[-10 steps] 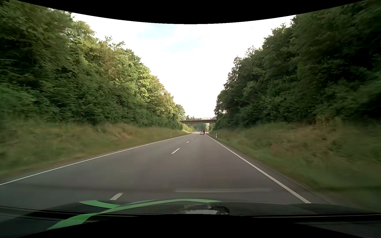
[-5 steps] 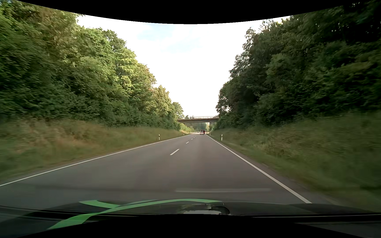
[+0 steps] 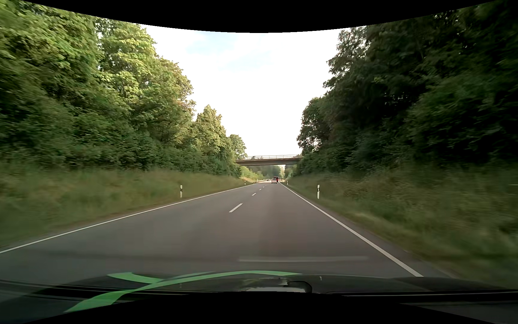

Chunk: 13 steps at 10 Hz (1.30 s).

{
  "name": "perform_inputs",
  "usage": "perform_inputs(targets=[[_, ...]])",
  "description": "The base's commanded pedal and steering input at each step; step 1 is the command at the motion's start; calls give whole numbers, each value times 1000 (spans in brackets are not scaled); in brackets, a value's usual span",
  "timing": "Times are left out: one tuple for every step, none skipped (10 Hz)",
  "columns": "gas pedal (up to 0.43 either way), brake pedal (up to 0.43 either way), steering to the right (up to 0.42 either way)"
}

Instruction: Follow the waypoints while adhering to traffic rules and regulations

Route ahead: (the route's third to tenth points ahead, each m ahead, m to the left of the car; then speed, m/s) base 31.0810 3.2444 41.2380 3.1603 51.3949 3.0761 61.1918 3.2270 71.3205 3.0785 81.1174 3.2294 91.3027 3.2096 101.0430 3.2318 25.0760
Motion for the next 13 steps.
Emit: perform_inputs(targets=[[319,0,-1],[319,0,-2],[319,0,-3],[280,0,-3],[268,0,-3],[268,0,-3],[268,0,-3],[280,0,-3],[287,0,-3],[311,0,-3],[319,0,-3],[331,0,-3],[331,0,-3]])
